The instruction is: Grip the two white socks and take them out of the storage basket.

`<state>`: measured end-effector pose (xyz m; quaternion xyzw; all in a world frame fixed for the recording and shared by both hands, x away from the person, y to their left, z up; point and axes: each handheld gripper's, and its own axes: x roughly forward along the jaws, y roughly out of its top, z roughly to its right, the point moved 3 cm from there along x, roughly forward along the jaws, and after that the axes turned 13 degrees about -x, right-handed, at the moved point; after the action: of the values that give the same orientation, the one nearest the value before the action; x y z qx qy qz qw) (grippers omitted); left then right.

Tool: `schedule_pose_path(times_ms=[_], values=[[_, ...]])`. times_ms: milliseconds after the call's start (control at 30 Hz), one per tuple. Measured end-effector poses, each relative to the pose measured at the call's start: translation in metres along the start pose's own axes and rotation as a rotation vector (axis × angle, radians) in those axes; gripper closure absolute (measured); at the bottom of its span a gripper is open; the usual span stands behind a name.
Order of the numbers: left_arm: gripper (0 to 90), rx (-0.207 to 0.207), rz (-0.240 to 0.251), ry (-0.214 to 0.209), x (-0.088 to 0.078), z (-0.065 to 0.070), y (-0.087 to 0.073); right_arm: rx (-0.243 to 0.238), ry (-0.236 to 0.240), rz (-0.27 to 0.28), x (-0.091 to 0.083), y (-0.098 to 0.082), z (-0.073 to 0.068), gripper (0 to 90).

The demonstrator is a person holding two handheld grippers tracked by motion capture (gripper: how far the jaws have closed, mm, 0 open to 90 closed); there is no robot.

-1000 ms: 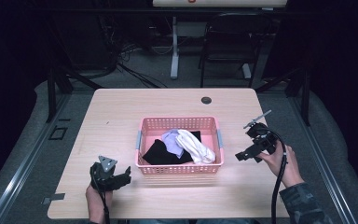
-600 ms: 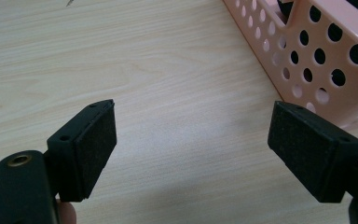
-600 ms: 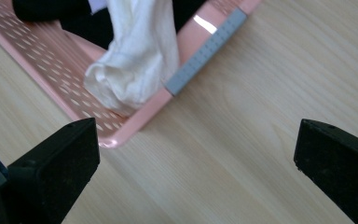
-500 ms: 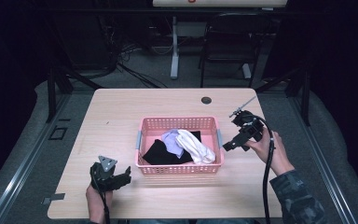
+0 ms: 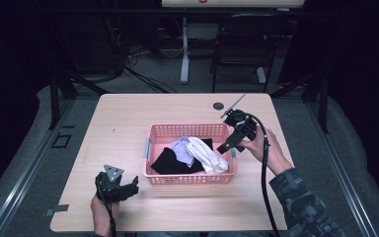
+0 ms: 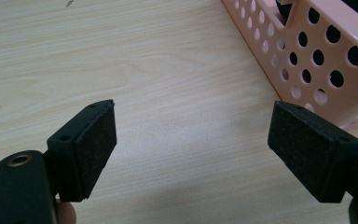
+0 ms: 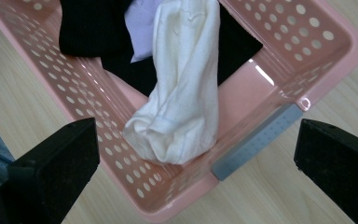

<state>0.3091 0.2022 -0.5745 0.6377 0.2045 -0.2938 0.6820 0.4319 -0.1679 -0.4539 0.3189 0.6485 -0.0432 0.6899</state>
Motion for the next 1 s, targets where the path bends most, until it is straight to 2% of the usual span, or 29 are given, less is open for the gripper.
schedule_pose_path(times_ms=[233, 367, 500, 567, 633, 800, 833, 867, 933, 1000], values=[[15.5, 0.001, -0.004, -0.002, 0.0, 0.0, 0.0, -0.021, 0.014, -0.028, 0.013, 0.012, 0.002, 0.3], [15.5, 0.0, -0.001, -0.002, 0.0, 0.0, 0.0, -0.024, 0.013, -0.038, 0.023, 0.019, 0.002, 5.7], [15.5, -0.002, -0.002, -0.002, 0.0, 0.0, 0.0, -0.011, 0.015, -0.026, 0.035, 0.025, 0.003, 13.7], [15.5, -0.002, -0.002, -0.004, 0.0, 0.0, 0.0, -0.018, 0.017, -0.049, 0.041, 0.028, 0.003, 15.3], [15.5, -0.001, -0.001, -0.004, 0.0, -0.001, 0.0, -0.02, 0.027, -0.059, 0.047, 0.03, 0.002, 20.6], [15.5, -0.001, -0.001, -0.005, 0.0, -0.001, 0.0, -0.027, 0.036, -0.079, 0.058, 0.034, 0.0, 23.4], [15.6, -0.002, -0.001, -0.005, 0.0, -0.001, 0.0, -0.018, 0.044, -0.07, 0.06, 0.034, -0.001, 23.7], [15.5, -0.001, -0.002, -0.007, 0.0, -0.001, 0.0, -0.031, 0.045, -0.089, 0.059, 0.034, 0.0, 24.0], [15.5, -0.001, -0.002, -0.006, 0.0, 0.0, 0.0, -0.026, 0.04, -0.085, 0.061, 0.035, -0.001, 24.3], [15.5, -0.001, -0.001, -0.007, 0.0, 0.0, 0.0, -0.036, 0.039, -0.104, 0.062, 0.035, 0.0, 24.8]])
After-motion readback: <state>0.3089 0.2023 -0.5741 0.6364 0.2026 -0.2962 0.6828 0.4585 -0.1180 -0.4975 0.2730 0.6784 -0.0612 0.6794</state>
